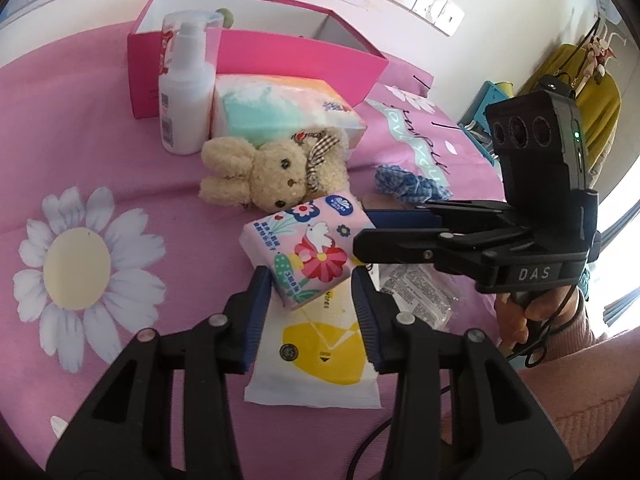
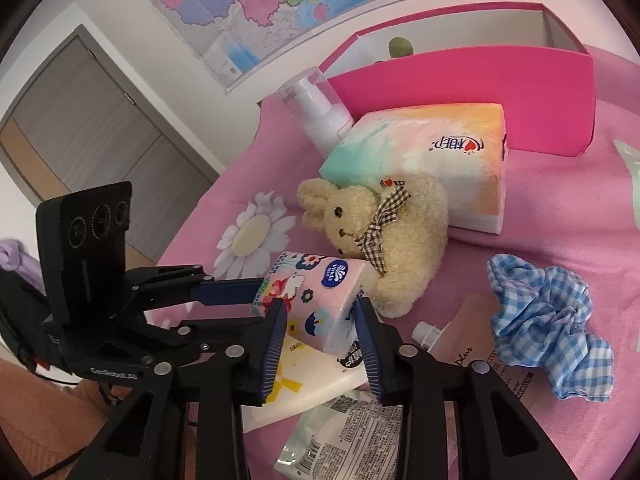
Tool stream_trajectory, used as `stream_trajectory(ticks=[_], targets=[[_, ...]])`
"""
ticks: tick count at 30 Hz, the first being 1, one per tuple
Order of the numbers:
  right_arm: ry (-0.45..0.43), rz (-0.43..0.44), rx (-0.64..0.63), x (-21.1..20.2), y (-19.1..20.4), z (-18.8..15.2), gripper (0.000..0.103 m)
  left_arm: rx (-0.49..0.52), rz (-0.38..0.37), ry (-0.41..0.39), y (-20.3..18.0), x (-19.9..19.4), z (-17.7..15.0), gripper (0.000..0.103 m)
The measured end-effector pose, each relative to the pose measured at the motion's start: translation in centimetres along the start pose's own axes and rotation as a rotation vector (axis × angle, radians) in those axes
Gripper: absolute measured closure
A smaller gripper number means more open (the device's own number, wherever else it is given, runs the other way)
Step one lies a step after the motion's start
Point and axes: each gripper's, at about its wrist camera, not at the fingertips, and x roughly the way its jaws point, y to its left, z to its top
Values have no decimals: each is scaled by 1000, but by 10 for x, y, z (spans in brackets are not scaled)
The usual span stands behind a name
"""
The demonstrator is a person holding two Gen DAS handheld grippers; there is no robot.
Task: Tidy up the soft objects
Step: 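Grasp the pink floral tissue pack with the right gripper and lift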
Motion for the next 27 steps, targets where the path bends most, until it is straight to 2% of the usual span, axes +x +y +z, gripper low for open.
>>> stream_trajectory(ticks=[10,27], targets=[[-49,-13,-12,-22,4,4,68,58,-11,-54,-15,-15,13,59],[-156,-58,-45,-54,2,35,68,140,31,-135,-34,-20,67,59]])
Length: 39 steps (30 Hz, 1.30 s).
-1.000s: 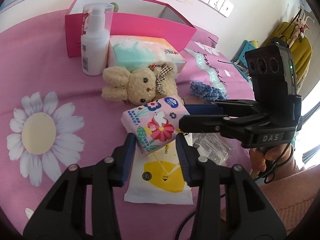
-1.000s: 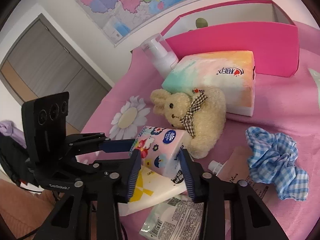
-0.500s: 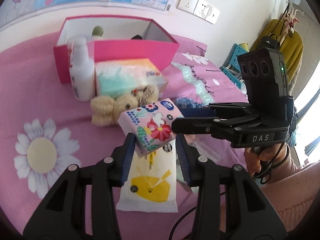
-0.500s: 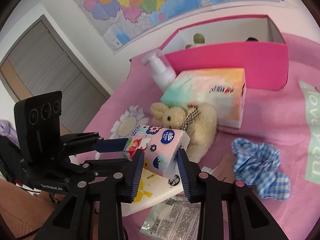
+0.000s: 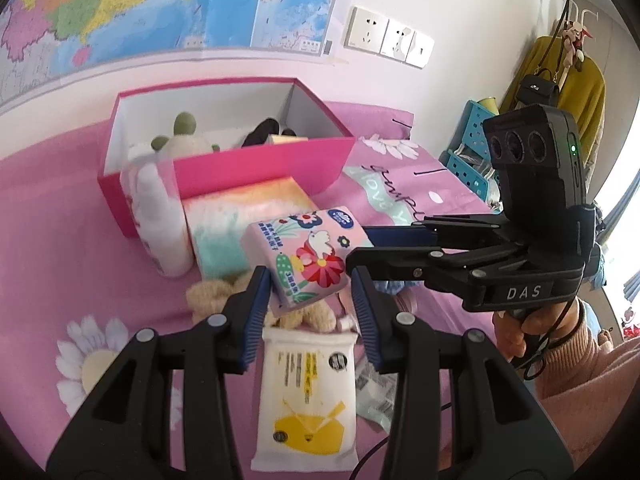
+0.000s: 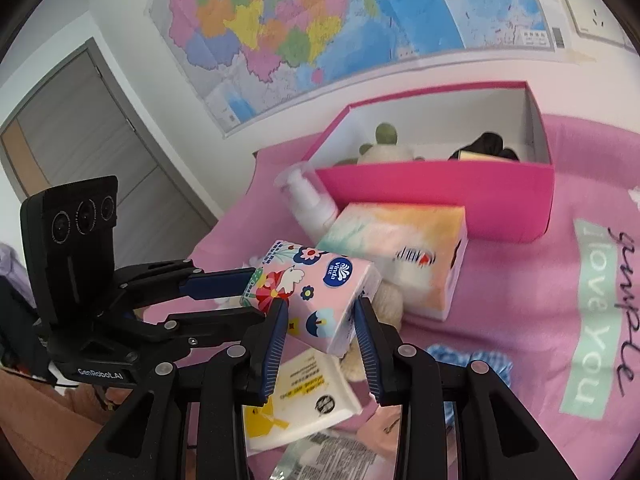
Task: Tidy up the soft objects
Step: 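Carry the tissue pack into the pink box and open the right gripper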
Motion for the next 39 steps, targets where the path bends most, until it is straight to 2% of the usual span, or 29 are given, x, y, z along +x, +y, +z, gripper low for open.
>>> stream_trajectory(ticks=[19,39], targets=[[-81,-13,-4,-7,-22,48,68,15,21,-38,10,14,48,59],[-102,-21,15,15,-51,107,68,9,78,-28,34,42,104,59]])
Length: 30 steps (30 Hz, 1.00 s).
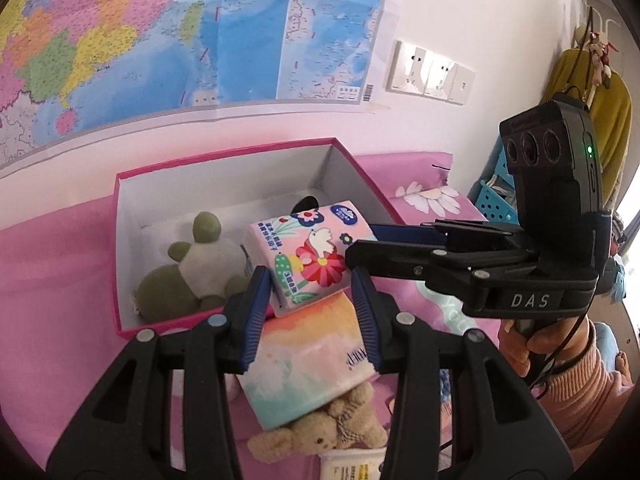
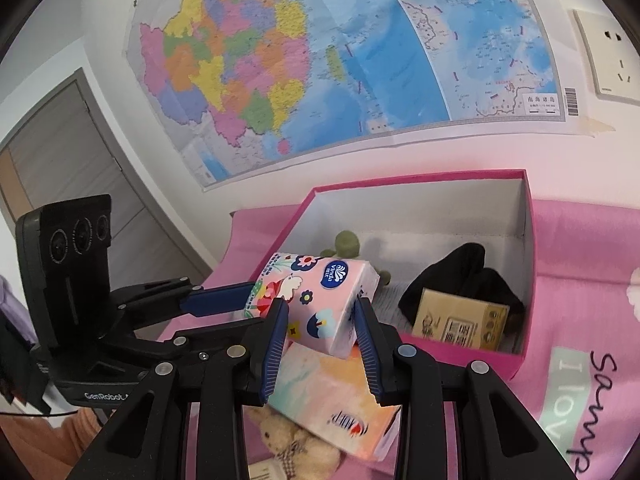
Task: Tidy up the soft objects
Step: 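Carry the tissue pack into the pink box and open the right gripper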
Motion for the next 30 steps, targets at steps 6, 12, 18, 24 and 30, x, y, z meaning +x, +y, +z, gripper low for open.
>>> stream_trajectory(ticks=[6,12,18,24,30], targets=[[11,-15,19,13,-11,10,68,-19,5,27,11,16,9,59],[26,-11,60,28,-24,15,68,-33,21,54,16,31,12,59],[49,-25,89,42,-33,17,67,-55,42,83,23,42,12,59],[29,-91,101,40,-36,16,58,-89,54,58,29,36,7,59],[-9,-87,79,18,-28,10,55,-65,41,2,23,8,-7,59]])
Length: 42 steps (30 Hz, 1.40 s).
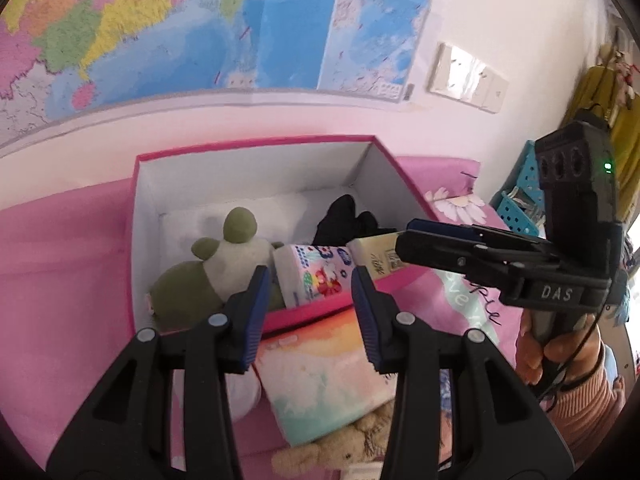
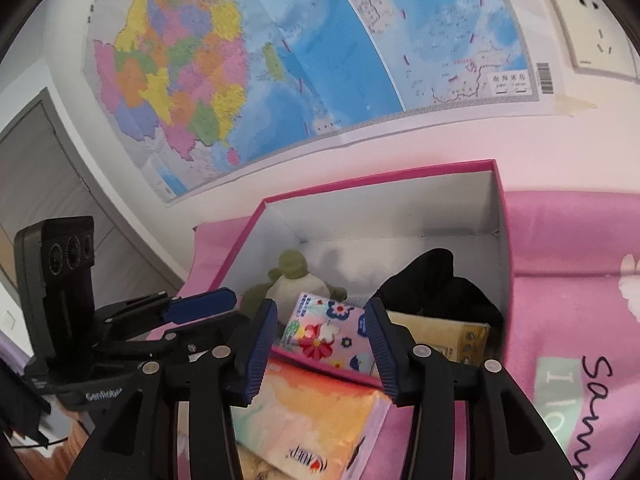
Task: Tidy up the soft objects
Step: 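Carry the tissue pack into the pink box and open the right gripper, then move the right gripper down to the white duck-print wet wipes pack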
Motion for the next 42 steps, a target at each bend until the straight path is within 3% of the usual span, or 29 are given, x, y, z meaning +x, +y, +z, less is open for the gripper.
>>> stream_trajectory(ticks=[9,17,26,31,38,42], targets=[[3,86,-53,-40,19,-29,48,48,-64,-59,-8,-56,-43,57],[58,141,-115,-64,38,-75,43,1,-77,49,-5,-60,-105,56],[268,150,-176,-31,56,-141,43,-82,-108,185,-8,-59,-166,56],[363,120,-230,-10,66,-164,43,-103,-116,212,-11,-71,-190,56],[416,106,-257,4,72,-172,43,-139,-137,240,-8,-85,-216,56],[431,113,-263,14,78,-175,43,-140,-153,302,-10,-82,-233,56]])
